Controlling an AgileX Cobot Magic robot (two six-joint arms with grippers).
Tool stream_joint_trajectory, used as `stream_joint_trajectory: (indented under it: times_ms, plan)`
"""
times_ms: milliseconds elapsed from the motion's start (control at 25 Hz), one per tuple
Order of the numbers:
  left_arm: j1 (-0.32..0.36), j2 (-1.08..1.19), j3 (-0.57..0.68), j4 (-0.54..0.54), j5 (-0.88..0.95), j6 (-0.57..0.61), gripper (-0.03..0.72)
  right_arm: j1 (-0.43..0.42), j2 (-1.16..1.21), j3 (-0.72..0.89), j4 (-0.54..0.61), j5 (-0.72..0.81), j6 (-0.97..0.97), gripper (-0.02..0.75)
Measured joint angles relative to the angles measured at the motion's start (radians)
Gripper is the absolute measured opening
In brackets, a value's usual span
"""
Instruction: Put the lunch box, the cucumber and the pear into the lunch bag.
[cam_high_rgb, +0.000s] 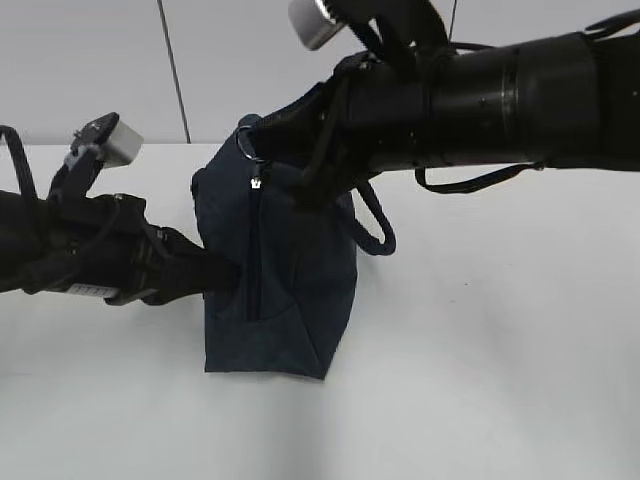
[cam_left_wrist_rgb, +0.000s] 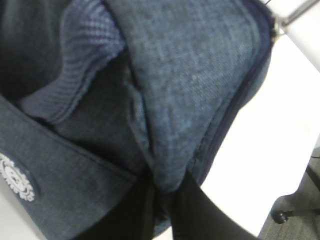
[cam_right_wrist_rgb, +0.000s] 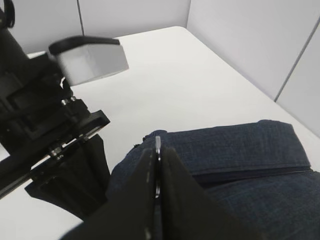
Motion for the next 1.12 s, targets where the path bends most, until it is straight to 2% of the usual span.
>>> stream_joint_trajectory:
  times_ms: [120,360,520,760,1120]
  plan:
    - [0.0,0.0,0.0,0.006,-0.001,0.0,0.011,0.0,-0.002,-0.001,-0.035,0.037,0.081,0.0]
    - [0.0,0.0,0.0,0.012,-0.001,0.0,0.011,0.0,-0.002,-0.001,-0.048,0.042,0.098,0.0]
    - [0.0,0.0,0.0,0.012,0.0,0.0,0.011,0.0,-0.002,-0.002,-0.044,-0.006,0.048,0.0]
    - [0.0,0.0,0.0,0.01,0.003,0.0,0.011,0.0,-0.002,-0.002,0.031,-0.049,-0.092,0.0]
    - [0.0,0.0,-0.001,0.009,0.004,-0.001,0.01,0.0,0.001,-0.019,0.048,-0.111,-0.156,0.0]
